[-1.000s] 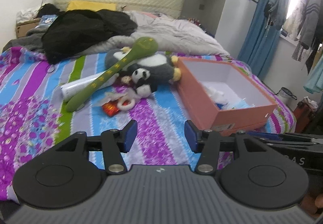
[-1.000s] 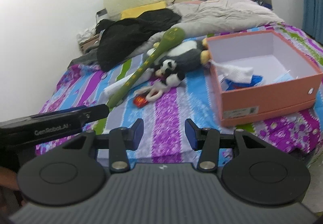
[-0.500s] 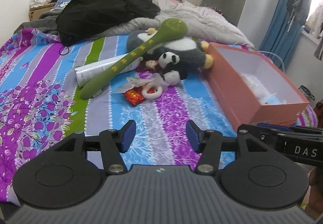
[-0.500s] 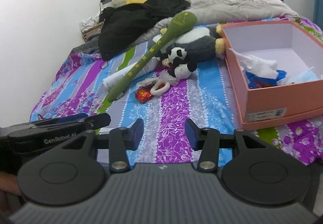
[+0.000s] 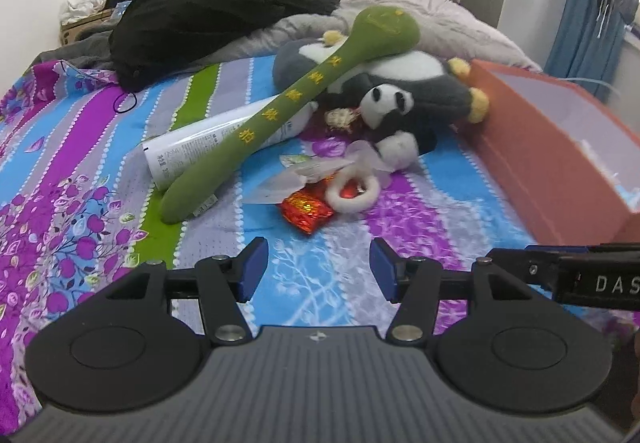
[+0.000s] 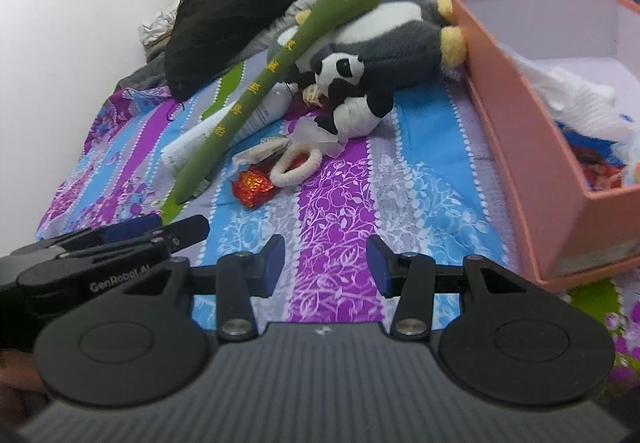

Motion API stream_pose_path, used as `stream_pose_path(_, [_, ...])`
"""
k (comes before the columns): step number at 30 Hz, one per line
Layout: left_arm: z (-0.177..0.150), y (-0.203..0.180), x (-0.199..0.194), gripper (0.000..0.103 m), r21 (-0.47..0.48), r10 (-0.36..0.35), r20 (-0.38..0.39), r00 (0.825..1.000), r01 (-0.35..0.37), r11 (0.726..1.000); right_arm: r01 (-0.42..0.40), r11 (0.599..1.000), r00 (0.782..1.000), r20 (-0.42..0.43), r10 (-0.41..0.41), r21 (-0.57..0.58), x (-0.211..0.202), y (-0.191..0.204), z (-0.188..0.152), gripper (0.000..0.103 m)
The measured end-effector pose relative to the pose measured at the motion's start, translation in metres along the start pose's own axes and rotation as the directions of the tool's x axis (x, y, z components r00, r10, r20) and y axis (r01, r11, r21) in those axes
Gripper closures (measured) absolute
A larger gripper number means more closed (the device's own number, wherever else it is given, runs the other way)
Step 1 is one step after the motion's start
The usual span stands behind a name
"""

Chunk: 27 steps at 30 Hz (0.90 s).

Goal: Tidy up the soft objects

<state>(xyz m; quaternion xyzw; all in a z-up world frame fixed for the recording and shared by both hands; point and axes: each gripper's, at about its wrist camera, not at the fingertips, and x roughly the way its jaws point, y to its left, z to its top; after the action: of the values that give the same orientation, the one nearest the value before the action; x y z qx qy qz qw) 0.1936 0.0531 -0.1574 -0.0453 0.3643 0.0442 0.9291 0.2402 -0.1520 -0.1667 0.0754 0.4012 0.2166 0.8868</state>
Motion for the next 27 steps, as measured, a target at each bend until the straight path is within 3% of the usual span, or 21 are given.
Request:
stream_pose_path(9, [0.014, 0.011, 0.059, 0.041, 0.086, 0.051, 0.017, 0.999, -0.052, 0.995, -0.034, 0.999, 0.998, -0.050, 0.034, 0.016, 0.063, -0.003, 0.021, 0.055])
stream_pose_path(22, [0.042, 0.036, 0.115, 0.041, 0.029, 0.046, 0.015, 0.999, -0.046, 0.999, -0.098, 0.992, 0.994, -0.047, 0.102, 0.079, 0.124, 0.000, 0.058, 0.055])
stream_pose_path(24, [0.042, 0.037, 0.120, 0.043, 0.014, 0.042, 0.009, 0.999, -0.042, 0.999, -0.084, 0.992, 0.994, -0.059, 0.090, 0.096, 0.132, 0.000, 0.058, 0.055])
stream_pose_path(27, [0.040, 0.040, 0.126, 0.054, -0.010, 0.032, 0.003, 0.999, -0.032, 0.999, -0.063, 0.993, 0.995, -0.072, 0.070, 0.097, 0.141, 0.002, 0.055, 0.059])
